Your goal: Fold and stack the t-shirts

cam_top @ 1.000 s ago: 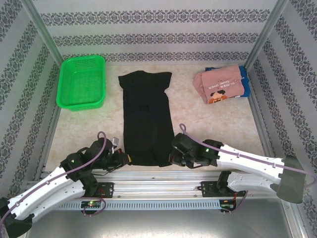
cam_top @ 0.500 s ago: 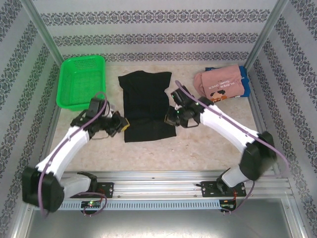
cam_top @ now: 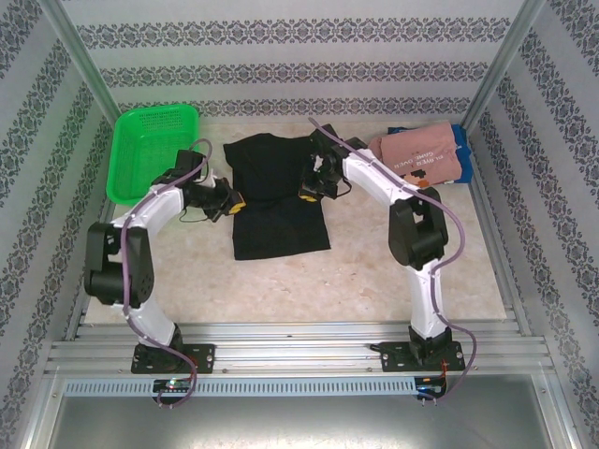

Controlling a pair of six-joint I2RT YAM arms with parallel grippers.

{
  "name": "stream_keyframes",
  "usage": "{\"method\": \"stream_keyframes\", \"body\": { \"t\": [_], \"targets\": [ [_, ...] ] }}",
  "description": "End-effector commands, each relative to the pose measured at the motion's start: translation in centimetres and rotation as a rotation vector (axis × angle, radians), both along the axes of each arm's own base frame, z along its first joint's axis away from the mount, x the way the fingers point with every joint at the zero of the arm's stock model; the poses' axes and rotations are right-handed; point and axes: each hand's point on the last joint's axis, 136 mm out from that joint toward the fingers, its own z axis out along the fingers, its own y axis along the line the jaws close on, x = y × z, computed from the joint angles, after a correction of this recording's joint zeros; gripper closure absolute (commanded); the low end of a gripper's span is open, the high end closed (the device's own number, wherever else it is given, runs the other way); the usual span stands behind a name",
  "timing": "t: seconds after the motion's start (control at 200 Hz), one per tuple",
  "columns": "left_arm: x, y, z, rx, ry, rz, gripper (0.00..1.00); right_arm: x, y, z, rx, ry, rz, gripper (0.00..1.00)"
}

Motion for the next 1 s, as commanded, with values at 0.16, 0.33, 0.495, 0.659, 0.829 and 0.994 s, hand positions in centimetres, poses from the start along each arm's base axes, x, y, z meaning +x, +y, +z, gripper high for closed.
{"method": "stream_keyframes", "body": {
  "t": [0.16, 0.33, 0.495, 0.659, 0.829, 0.994],
  "targets": [
    [5.7, 1.2, -1.1, 0.005, -0.075, 0.01, 0.78, 3.6, -1.0, -2.4, -0.006, 0.038, -0.012, 0.75],
    [9.2, 0.5, 3.0, -0.09, -0.19, 0.057, 0.52, 6.6, -2.1, 1.6, 0.022, -0.12, -0.031, 0.53],
    [6.9, 0.4, 9.2, -0.101, -0.296, 0.057, 0.39, 4.3, -4.2, 8.5, -0.017, -0.288, 0.01, 0.37],
    [-2.4, 1.1, 7.3, 0.003, -0.211, 0.012, 0.29, -3.9, -6.0, 6.0, 0.029, -0.211, 0.03, 0.32],
    [-11.7, -0.1, 1.4, 0.0, -0.059, -0.045, 0.27, -10.7, -6.1, 1.4, 0.109, -0.148, 0.02, 0.3],
    [-13.9, -0.3, -2.4, -0.024, -0.012, 0.005, 0.27, -12.2, -5.0, -1.8, 0.155, -0.124, 0.017, 0.3]
  ]
}}
